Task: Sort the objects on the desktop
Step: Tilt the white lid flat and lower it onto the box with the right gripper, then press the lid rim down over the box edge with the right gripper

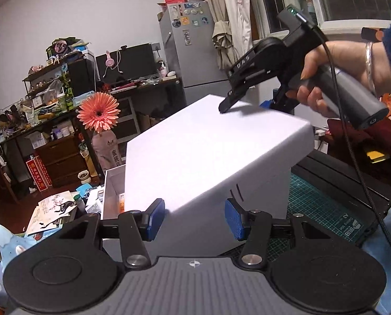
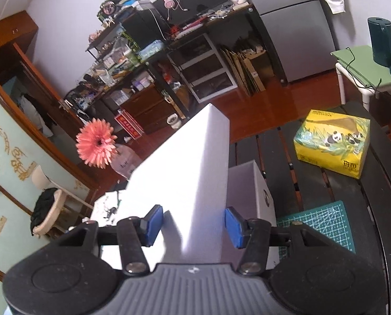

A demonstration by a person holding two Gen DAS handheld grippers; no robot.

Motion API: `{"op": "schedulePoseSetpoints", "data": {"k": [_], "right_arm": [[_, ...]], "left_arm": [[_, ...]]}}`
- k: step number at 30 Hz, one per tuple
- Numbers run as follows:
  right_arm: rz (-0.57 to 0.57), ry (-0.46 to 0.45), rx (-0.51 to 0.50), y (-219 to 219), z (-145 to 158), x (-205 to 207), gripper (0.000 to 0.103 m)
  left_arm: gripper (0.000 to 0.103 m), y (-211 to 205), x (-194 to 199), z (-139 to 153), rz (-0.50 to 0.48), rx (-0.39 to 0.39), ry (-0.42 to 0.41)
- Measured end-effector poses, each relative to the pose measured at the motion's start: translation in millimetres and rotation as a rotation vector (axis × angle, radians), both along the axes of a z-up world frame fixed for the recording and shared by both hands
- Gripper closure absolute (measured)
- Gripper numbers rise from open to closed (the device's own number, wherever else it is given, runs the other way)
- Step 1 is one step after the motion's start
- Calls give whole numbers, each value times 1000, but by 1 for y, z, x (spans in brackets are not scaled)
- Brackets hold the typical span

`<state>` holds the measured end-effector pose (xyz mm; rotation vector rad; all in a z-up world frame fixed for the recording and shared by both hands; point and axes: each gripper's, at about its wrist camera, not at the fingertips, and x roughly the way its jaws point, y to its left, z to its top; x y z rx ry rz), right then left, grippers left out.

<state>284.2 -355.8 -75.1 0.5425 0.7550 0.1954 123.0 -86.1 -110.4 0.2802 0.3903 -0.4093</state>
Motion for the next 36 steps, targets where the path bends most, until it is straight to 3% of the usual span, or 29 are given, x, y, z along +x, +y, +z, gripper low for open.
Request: {"op": "schedulePoseSetpoints", "data": {"k": [7, 10, 19, 30, 36], "right_arm": [[-14, 13, 12, -1, -15, 1, 54], [-20, 25, 11, -1, -21, 3, 83], [-23, 42, 20, -2, -33, 2, 81], [-14, 29, -117, 8, -12, 1, 81], [-65, 5, -226, 16, -6, -15, 79]], "left_arm": [[52, -1, 2, -1, 8, 0, 8], [52, -1, 2, -2, 14, -10, 16], [52, -1, 3, -2, 12, -15, 28], [52, 3, 6, 0, 11, -39, 26], [52, 11, 8, 8, 28, -81, 23]]}}
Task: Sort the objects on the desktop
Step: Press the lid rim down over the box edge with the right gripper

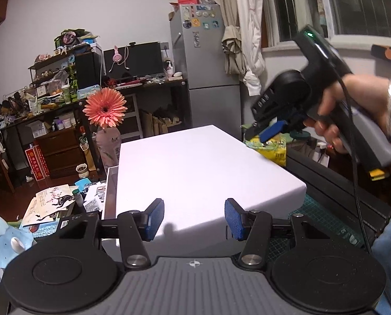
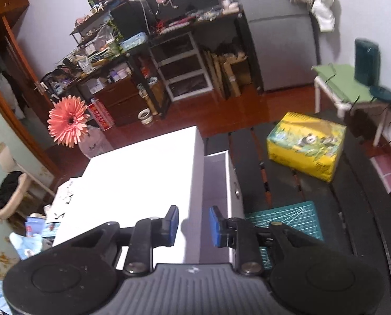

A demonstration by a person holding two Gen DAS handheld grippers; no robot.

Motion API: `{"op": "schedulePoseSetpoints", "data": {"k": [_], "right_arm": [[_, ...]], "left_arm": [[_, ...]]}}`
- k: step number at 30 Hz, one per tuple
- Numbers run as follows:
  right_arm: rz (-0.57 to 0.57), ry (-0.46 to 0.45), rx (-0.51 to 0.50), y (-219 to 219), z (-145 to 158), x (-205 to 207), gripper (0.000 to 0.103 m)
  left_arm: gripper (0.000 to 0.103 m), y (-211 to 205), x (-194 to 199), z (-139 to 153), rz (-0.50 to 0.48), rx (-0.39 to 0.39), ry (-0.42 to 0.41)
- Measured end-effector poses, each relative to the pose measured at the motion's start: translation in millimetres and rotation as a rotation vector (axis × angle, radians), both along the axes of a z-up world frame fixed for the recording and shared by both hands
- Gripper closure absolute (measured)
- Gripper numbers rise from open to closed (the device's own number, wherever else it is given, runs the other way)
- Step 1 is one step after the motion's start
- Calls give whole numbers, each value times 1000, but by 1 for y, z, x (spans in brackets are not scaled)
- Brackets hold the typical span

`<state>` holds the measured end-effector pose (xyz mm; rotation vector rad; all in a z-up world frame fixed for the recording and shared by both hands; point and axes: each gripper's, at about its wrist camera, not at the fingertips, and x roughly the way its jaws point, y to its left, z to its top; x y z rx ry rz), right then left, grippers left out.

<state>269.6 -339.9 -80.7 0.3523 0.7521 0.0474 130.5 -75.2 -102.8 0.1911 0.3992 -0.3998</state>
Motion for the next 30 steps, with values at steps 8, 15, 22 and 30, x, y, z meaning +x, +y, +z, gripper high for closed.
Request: {"op": "schedulePoseSetpoints", "data": {"k": [8, 15, 22, 30], "right_arm": [[-102, -106, 1, 1, 4, -43, 78], [-115, -157, 31, 6, -6, -75, 67], [-111, -234, -17, 22, -19, -104, 59], [-61, -238, -15, 28, -34, -112, 59]], "left_arm": [[52, 13, 7, 5, 43, -53, 12], [47, 23, 10, 8, 94, -92, 18], [44, 37, 14, 9, 153, -99, 16], [44, 57, 30, 2, 223, -174, 108]]}}
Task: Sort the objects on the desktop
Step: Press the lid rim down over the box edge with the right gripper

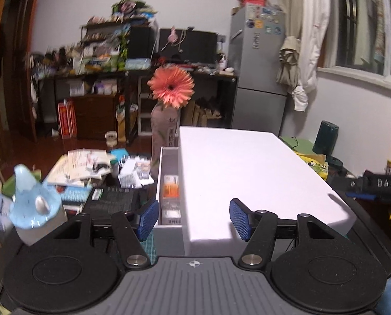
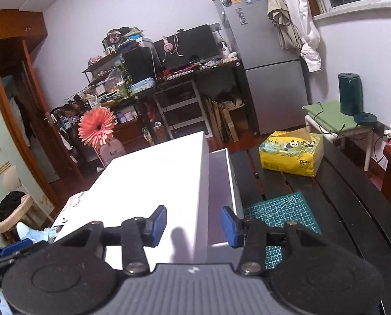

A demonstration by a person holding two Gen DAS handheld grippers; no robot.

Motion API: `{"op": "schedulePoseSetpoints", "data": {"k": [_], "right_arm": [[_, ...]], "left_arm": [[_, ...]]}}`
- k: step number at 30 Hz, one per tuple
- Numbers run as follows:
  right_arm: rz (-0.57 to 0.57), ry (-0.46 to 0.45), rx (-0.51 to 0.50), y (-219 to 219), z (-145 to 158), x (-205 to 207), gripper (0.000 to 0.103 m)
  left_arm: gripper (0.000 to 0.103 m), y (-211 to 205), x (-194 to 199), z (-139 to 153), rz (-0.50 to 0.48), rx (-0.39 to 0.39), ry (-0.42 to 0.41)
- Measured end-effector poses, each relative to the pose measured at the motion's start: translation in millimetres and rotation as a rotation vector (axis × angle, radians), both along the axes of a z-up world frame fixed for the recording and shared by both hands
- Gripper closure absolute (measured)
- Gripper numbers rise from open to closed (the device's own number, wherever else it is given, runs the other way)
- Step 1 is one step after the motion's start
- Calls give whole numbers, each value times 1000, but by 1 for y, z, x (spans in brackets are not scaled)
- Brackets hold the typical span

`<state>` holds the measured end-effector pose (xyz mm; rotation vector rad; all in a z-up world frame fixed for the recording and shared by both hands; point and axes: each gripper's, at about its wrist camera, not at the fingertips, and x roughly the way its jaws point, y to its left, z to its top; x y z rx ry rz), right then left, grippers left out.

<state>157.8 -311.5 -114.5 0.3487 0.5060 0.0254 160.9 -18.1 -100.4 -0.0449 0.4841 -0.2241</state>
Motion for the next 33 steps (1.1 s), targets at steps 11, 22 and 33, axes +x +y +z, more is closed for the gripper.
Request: {"op": "schedulePoseSetpoints", "data": {"k": [11, 22, 33], "right_arm": [[-125, -8, 116, -48, -14, -8, 59], [-127, 45, 225, -71, -38, 13, 74], [-59, 113, 167, -48, -49, 33, 84]], "left_arm": [[44, 36, 23, -6, 132, -75, 49], [49, 49, 60, -29, 148, -97, 130], [74, 53, 82, -36, 114, -168, 164]]}}
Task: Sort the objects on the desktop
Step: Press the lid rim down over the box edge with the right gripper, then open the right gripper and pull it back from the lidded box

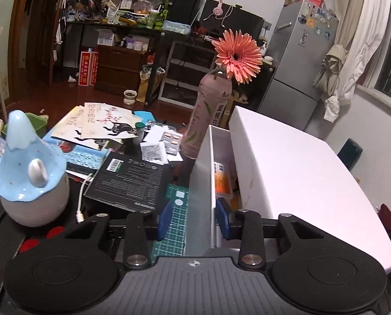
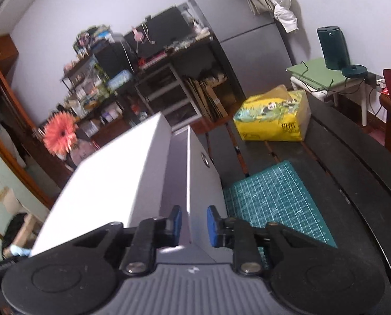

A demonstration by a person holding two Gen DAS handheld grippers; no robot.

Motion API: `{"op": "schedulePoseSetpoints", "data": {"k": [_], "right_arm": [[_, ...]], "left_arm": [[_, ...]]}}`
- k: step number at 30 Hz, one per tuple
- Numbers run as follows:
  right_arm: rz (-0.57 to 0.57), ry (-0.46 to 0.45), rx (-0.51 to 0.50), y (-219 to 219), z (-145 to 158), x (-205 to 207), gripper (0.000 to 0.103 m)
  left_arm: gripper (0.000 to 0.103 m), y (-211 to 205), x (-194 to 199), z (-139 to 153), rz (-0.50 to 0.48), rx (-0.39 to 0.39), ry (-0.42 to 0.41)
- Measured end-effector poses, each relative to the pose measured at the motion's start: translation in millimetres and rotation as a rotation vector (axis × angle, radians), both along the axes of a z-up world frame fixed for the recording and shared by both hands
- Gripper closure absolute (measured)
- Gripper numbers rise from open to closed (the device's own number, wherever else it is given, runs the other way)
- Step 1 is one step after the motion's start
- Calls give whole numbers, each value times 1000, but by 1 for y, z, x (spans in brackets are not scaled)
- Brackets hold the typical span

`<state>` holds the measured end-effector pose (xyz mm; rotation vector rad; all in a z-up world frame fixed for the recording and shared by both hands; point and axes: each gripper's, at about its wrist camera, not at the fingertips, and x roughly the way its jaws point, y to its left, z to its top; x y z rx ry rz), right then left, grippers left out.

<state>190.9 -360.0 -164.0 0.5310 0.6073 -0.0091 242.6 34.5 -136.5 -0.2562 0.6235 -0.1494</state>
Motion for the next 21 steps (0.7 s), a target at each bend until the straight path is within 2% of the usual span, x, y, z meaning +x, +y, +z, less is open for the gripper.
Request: {"op": "schedulePoseSetpoints", "data": {"k": [6, 9, 21], "right_arm": [[2, 11, -52, 12, -1, 3, 93], [1, 16, -85, 17, 1, 2, 94], [12, 22, -79, 15, 3, -3, 94]], "left_arm": [[99, -8, 1, -1, -50, -24, 2], [99, -9, 0, -1, -40, -24, 3], [99, -10, -6, 2, -28, -11, 6]]}}
